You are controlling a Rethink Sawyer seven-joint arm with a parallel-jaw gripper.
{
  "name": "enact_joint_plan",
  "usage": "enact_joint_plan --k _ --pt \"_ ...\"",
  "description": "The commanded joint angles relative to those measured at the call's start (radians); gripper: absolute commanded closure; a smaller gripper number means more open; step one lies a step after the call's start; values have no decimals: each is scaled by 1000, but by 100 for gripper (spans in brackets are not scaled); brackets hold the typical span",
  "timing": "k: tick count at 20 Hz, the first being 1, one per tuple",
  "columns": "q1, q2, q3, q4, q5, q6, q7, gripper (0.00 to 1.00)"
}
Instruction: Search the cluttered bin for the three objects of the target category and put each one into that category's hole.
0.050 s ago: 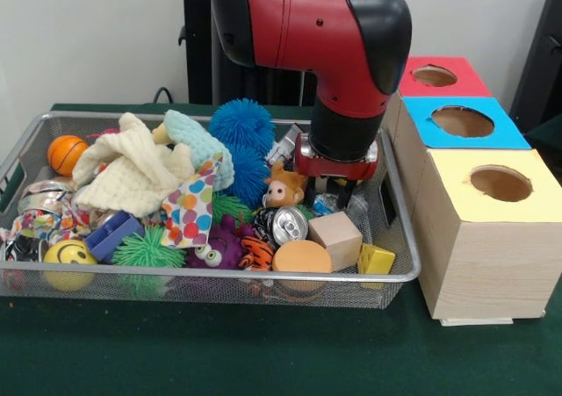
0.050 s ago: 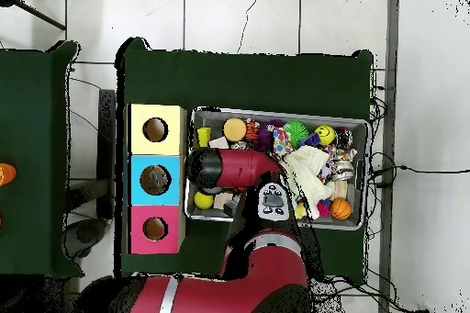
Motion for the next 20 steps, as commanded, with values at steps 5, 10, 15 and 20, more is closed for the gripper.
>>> enact_joint_plan --k 5,10,15,20 --pt "-20 265 105 -42 13 -240 163 100" --pt "-24 265 109 -45 39 -207 165 100" --pt "-18 244 101 -26 47 -199 173 100" --pt "-16 225 100 -6 52 -178 173 100"
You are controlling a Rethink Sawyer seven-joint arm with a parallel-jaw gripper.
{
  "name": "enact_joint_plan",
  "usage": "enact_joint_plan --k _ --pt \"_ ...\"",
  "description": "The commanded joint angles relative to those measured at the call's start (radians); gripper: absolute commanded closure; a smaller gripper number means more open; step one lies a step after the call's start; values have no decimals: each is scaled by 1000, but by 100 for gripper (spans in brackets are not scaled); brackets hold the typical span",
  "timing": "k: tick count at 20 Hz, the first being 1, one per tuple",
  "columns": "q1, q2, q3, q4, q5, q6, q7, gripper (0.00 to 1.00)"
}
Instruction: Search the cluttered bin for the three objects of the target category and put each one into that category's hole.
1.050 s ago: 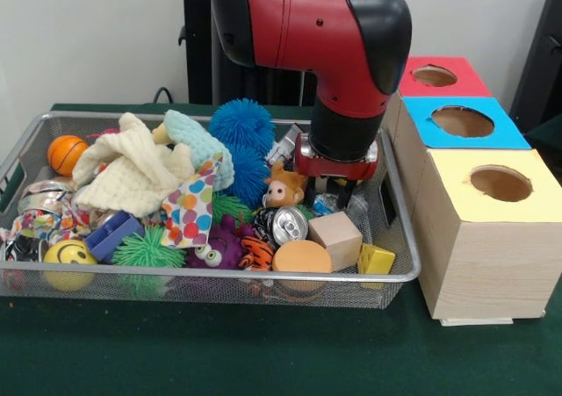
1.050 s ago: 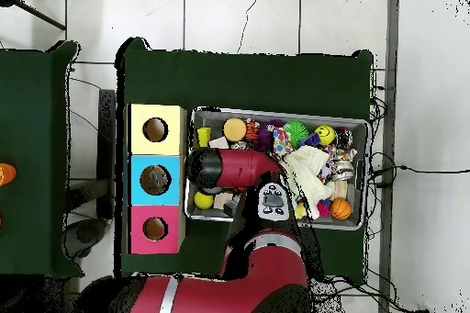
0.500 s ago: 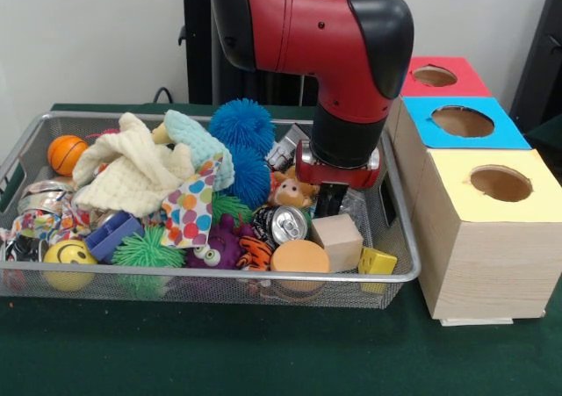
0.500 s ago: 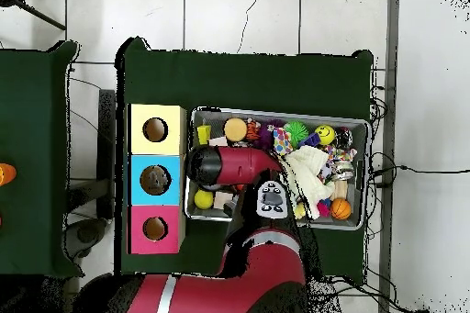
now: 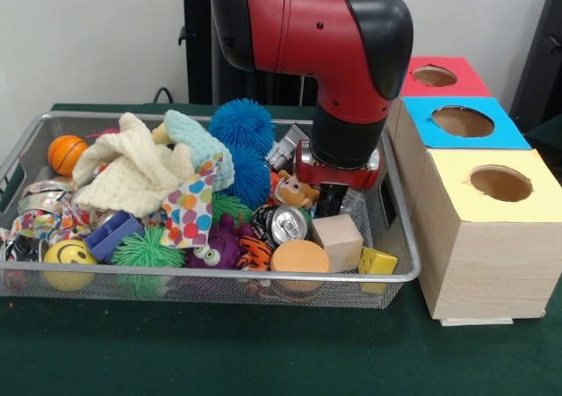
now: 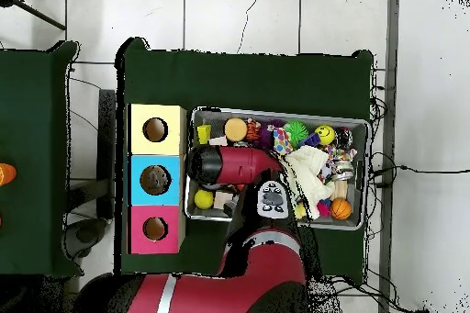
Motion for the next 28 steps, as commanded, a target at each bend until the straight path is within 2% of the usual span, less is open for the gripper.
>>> enact_joint_plan --k 1,4,6,8,10,13,17,18,23,28 --pt "-19 204 108 21 28 -148 170 100" --pt "-20 88 101 108 18 -86 150 100" --pt "-9 -44 82 191 15 -16 138 100" --pt "-10 -103 80 217 14 25 120 100" --pt "-8 -112 73 212 9 34 113 100" --pt "-2 -84 56 174 2 30 115 100" --pt "-3 -77 54 166 -10 -1 109 100" --pt "-2 -75 50 165 -9 -8 115 0" --pt "0 -58 38 170 2 13 134 0" --pt "2 -32 34 155 -1 -24 145 0"
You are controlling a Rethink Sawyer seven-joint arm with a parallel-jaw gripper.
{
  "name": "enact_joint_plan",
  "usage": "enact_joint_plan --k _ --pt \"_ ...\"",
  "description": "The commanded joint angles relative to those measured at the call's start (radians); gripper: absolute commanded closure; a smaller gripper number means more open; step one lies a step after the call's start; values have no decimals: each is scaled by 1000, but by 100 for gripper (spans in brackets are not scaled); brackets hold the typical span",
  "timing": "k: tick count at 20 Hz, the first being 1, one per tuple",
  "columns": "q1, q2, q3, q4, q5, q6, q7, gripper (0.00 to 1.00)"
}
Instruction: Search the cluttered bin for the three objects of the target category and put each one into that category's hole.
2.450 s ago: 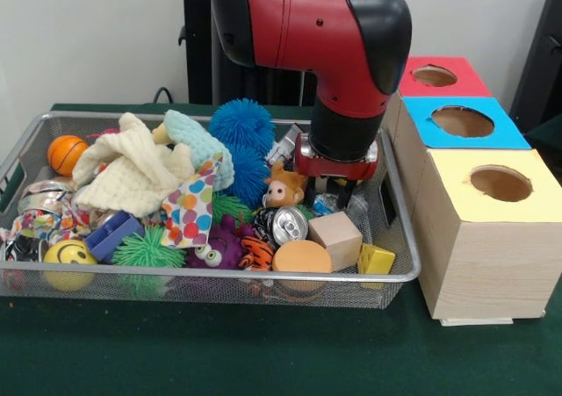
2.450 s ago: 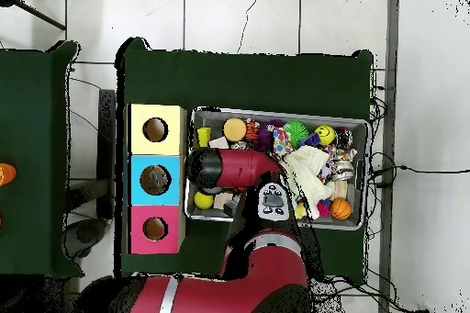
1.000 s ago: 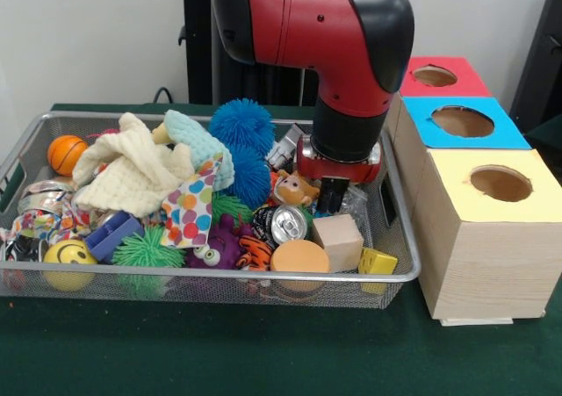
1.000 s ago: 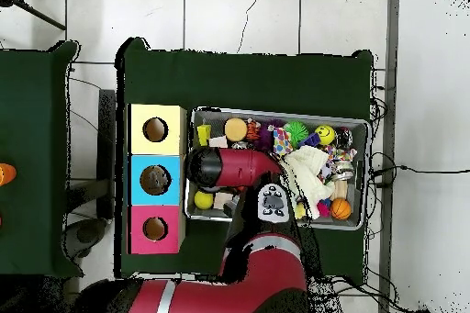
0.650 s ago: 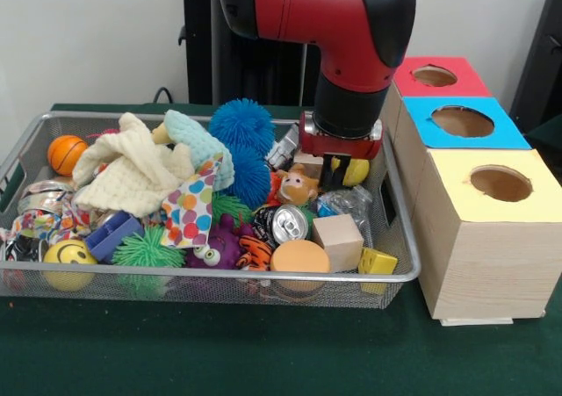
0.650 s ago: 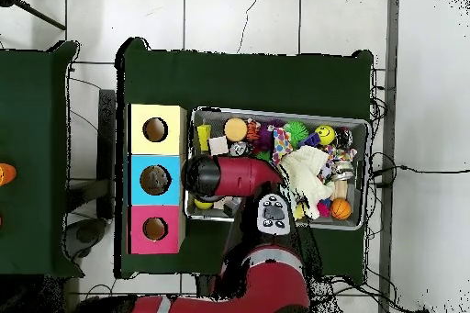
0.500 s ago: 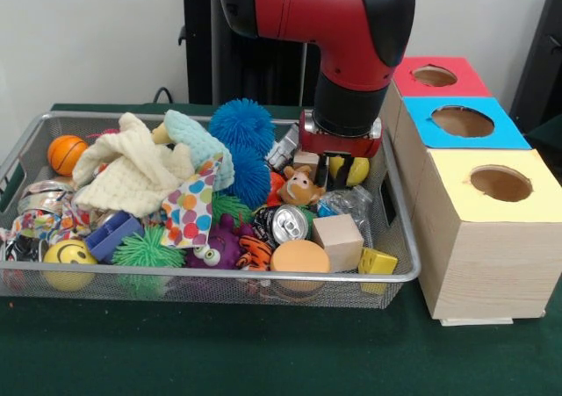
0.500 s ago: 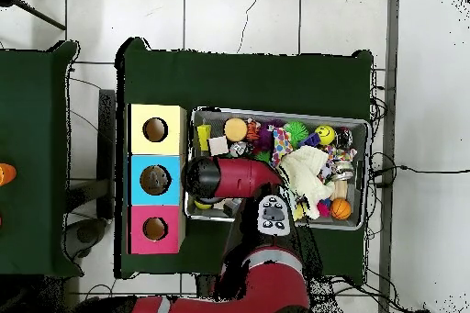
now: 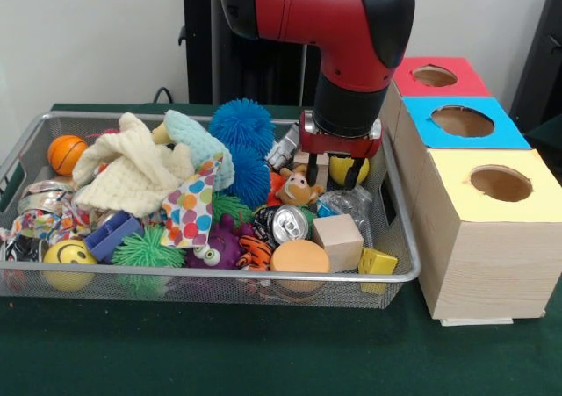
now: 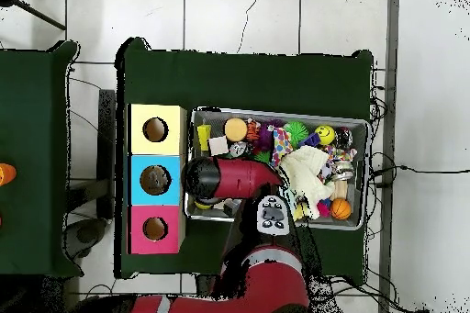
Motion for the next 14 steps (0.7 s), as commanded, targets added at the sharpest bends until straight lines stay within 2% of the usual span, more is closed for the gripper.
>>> enact_joint_plan --k 1,6,10,14 --pt "-2 49 34 34 -4 -43 146 0" --pt "-44 71 87 12 -38 -96 67 0" --pt "-73 74 106 -40 -77 -90 -14 0" --pt "-90 57 159 -96 -92 6 -90 0"
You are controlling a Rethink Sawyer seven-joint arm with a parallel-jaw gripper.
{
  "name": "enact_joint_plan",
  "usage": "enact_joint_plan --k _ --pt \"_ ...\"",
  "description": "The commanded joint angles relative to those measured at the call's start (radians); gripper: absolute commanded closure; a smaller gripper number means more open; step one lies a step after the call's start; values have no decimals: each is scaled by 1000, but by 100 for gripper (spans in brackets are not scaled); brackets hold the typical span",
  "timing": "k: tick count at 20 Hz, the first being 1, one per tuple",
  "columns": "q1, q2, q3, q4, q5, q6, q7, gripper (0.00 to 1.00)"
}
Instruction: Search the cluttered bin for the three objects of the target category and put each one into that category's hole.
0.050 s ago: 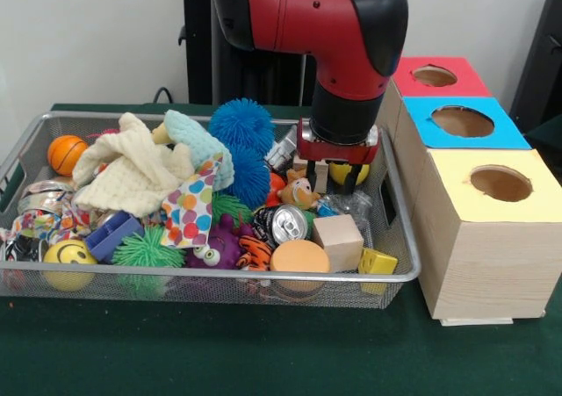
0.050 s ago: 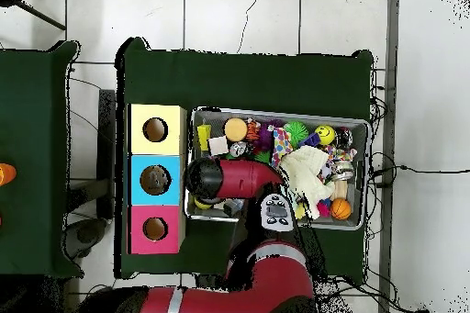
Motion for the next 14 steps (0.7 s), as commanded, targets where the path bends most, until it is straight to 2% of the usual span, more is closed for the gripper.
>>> enact_joint_plan --k 1,4,6,10,12,14 --pt "-56 35 135 -114 -77 47 -106 0" --pt "-63 52 148 -174 -95 98 -125 0" --pt "-75 59 160 -175 -89 142 -109 0" --pt "-98 38 195 -121 -66 115 -50 0" --pt "-106 50 194 -105 -67 149 -46 0" --pt "-101 48 182 -109 -76 115 -17 0"
